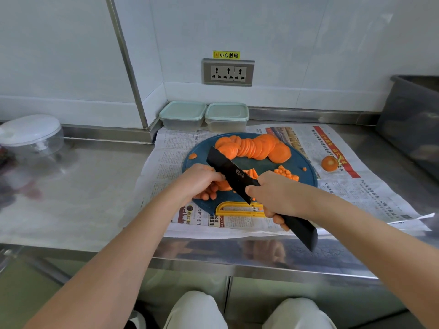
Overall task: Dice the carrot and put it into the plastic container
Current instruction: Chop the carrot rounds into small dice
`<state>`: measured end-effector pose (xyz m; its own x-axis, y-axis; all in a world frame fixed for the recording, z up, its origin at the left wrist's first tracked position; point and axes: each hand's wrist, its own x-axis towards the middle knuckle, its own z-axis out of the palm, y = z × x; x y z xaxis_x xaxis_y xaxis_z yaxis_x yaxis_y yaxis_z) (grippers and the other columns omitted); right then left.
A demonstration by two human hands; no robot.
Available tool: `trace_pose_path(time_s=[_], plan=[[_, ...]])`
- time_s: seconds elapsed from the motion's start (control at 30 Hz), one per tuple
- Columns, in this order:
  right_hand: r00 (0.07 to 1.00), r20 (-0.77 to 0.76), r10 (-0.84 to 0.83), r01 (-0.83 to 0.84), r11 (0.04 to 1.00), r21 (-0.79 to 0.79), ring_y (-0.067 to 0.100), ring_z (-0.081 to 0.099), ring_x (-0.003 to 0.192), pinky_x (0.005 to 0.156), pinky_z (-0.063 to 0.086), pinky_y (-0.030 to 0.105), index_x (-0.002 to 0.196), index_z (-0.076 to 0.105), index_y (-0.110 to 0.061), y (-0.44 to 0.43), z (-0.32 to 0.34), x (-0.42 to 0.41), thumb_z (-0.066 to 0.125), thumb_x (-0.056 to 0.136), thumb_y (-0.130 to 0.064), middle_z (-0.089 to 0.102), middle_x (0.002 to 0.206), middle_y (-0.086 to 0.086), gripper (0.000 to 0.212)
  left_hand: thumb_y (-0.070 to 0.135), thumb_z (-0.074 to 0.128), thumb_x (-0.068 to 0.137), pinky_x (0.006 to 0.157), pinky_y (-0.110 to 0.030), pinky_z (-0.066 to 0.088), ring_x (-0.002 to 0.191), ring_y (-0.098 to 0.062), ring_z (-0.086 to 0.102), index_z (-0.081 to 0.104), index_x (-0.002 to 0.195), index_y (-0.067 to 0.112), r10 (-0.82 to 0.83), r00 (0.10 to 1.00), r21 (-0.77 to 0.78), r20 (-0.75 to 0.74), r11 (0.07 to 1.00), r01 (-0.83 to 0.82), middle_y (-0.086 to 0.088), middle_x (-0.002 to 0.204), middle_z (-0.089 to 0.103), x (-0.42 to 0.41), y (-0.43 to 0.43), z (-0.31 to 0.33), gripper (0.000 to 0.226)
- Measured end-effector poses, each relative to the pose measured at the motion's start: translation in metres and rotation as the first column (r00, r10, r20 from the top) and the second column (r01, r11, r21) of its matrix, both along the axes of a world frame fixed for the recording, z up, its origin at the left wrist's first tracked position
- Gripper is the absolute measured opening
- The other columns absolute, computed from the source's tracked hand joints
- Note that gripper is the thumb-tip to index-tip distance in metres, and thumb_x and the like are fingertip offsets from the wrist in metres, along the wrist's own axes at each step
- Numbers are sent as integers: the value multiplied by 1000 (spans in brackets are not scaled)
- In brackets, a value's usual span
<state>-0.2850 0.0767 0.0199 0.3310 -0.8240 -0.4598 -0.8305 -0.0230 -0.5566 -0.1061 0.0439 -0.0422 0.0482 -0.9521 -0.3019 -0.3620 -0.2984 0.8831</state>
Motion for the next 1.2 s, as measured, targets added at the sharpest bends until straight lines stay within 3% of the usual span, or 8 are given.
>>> trace_pose_path(time_s=[0.2, 0.47, 0.67, 0.8, 1.0, 1.13, 1.2], plan=[[999, 34, -25, 24, 999, 21, 17, 39, 37, 38, 42, 24, 87, 45, -3, -4, -7, 5, 37, 100, -18, 43, 57, 10, 21, 19, 60, 90, 44, -21, 37, 51, -15, 52, 65, 103, -4, 6, 1000, 20, -8, 1000, -6, -19, 81, 65, 1, 0, -1, 27], [998, -64, 2, -14, 982, -188, 13, 39, 52, 47, 34, 23, 64, 36, -14, -15, -27, 25, 33, 101, -19, 43, 64, 3, 37, 14, 57, 92, 41, -19, 37, 43, -11, 51, 64, 76, 9, 11, 999, 44, -32, 999, -9, -2, 58, 59, -1, -1, 2, 18], [996, -85, -16, -4, 971, -239, 12, 37, 55, 50, 33, 23, 64, 34, -14, -15, -37, 30, 33, 99, -18, 41, 66, 2, 36, 15, 57, 92, 43, -21, 37, 50, -15, 52, 62, 76, 9, -4, 1000, 18, -9, 1000, 4, -9, 71, 63, -1, 1, 2, 18], [997, -66, -30, 13, 971, -238, 12, 38, 55, 50, 34, 23, 64, 34, -16, -12, -34, 30, 32, 100, -18, 42, 66, 2, 37, 16, 58, 91, 44, -20, 37, 52, -16, 53, 65, 91, 3, 10, 1000, 21, -28, 1000, -10, -13, 80, 62, 0, 5, 1, 15], [994, -9, -107, 106, 988, -112, 19, 46, 48, 47, 43, 29, 73, 42, -9, -10, -30, 23, 34, 100, -20, 47, 63, 8, 30, 16, 62, 88, 42, -19, 38, 49, -13, 53, 68, 93, 0, 35, 994, 19, -100, 999, -33, -11, 73, 61, 3, 5, 1, 18], [983, 95, -158, 157, 987, 18, 21, 44, 37, 38, 44, 24, 81, 45, -3, -9, -23, 12, 38, 99, -20, 46, 53, 11, 26, 16, 62, 89, 40, -19, 37, 45, -12, 51, 65, 82, 4, 28, 994, 26, -107, 999, -25, -1, 55, 58, 2, 5, 3, 14], [984, 102, -149, 148, 989, 9, 22, 44, 38, 38, 44, 23, 82, 46, -2, -8, -18, 8, 38, 99, -22, 47, 52, 11, 27, 14, 61, 89, 40, -18, 37, 45, -11, 52, 66, 81, 4, 29, 992, 35, -121, 999, -25, -4, 61, 60, 2, 5, 3, 14]])
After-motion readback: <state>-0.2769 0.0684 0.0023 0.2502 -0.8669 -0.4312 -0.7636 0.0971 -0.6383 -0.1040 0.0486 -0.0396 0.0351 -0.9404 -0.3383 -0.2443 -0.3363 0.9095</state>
